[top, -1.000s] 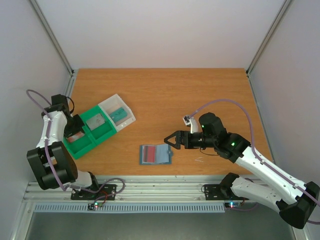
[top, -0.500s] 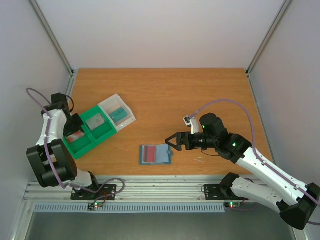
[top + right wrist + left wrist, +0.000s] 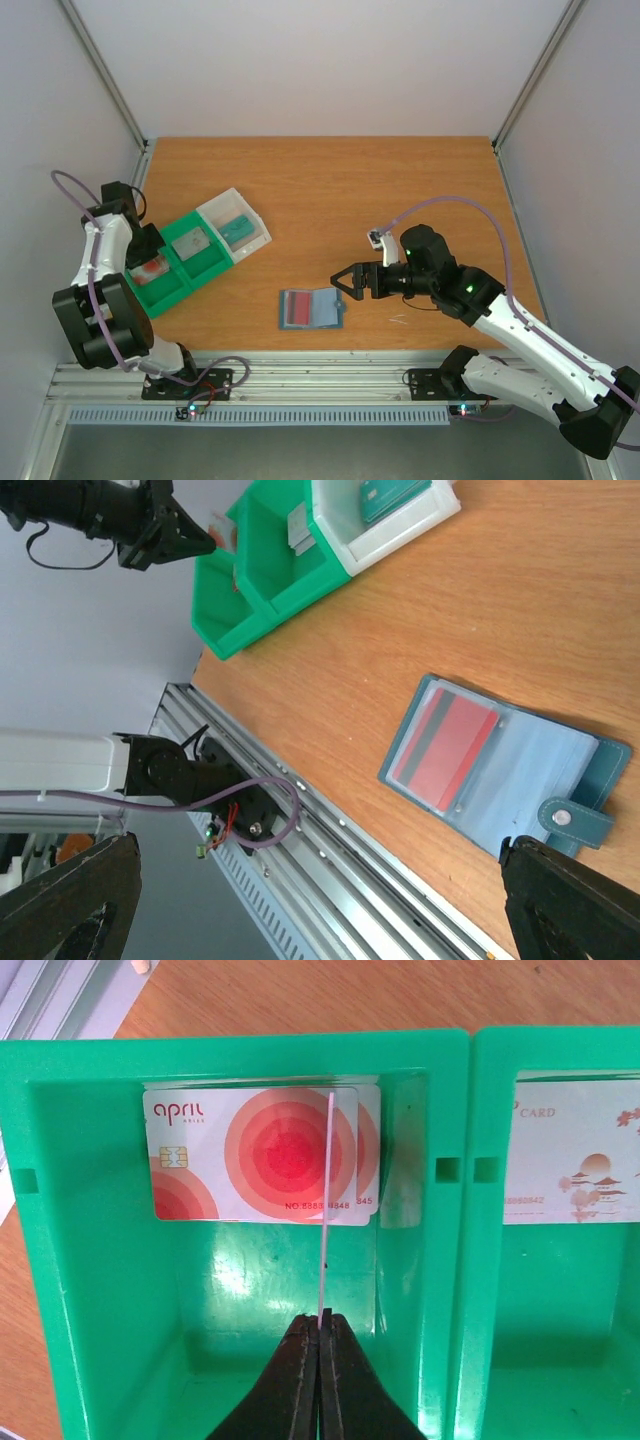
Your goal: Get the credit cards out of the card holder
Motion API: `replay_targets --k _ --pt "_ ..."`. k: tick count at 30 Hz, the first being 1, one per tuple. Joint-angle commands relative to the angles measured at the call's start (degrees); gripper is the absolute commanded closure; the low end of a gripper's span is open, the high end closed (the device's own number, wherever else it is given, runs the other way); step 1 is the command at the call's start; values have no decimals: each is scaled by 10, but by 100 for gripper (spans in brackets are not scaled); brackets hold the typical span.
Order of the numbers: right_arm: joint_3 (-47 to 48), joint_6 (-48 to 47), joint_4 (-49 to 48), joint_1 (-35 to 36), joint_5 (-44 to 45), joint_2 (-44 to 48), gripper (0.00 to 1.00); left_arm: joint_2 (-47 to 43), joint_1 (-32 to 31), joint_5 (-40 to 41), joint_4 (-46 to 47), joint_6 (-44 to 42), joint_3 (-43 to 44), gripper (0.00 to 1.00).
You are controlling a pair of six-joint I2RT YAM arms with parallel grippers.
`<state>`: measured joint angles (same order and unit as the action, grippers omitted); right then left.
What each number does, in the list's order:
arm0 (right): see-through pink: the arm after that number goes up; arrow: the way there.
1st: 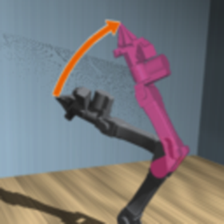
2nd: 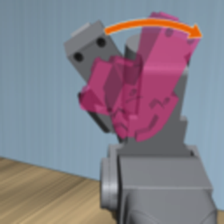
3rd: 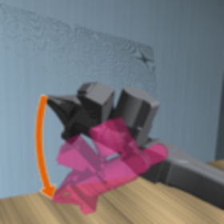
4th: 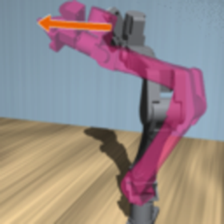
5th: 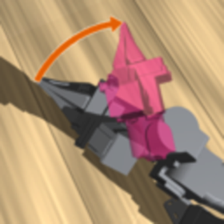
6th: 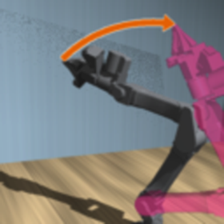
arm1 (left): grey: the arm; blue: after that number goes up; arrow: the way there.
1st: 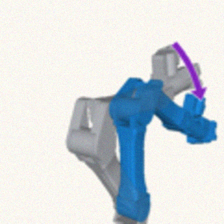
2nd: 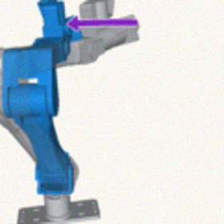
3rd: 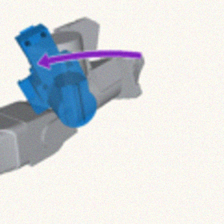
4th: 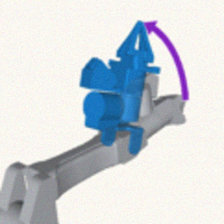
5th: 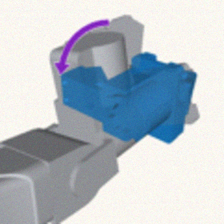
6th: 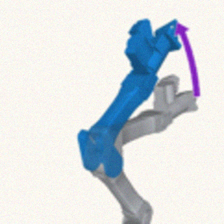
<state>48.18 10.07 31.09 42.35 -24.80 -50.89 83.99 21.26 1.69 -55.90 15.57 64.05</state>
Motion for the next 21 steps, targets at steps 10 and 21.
replay_targets --k 10,21 --pt "14 -9 -6 -3 5 7 1 30 3 46 -7 -5 7 95" --pt "18 -13 -13 -3 11 -1 2 44 3 58 -10 0 19 89"
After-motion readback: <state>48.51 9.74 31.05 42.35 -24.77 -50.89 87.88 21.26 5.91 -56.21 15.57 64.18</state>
